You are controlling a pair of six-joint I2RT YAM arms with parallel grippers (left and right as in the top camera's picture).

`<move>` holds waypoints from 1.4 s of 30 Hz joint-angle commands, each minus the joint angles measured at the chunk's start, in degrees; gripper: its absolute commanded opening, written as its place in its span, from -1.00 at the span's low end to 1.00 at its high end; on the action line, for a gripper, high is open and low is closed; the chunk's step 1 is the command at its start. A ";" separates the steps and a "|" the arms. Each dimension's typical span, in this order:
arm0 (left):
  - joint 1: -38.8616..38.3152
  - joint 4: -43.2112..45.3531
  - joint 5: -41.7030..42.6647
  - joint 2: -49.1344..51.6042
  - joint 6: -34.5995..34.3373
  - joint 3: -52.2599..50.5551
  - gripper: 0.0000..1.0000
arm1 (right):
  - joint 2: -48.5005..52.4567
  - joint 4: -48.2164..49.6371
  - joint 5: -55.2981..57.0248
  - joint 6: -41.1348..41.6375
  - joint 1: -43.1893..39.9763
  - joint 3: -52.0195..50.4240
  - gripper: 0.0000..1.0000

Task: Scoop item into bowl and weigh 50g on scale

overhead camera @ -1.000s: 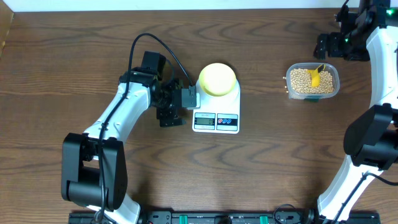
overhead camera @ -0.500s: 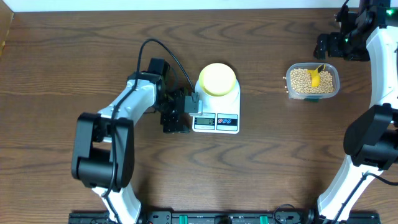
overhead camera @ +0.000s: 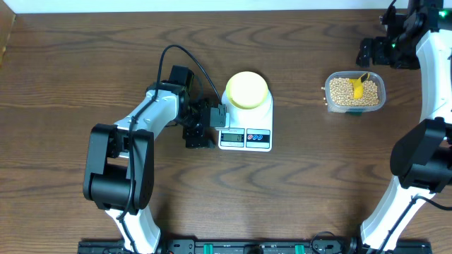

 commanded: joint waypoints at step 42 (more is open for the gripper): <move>-5.66 -1.40 -6.14 0.66 0.79 -0.66 0.95 | 0.15 -0.02 0.04 0.04 0.04 0.81 0.98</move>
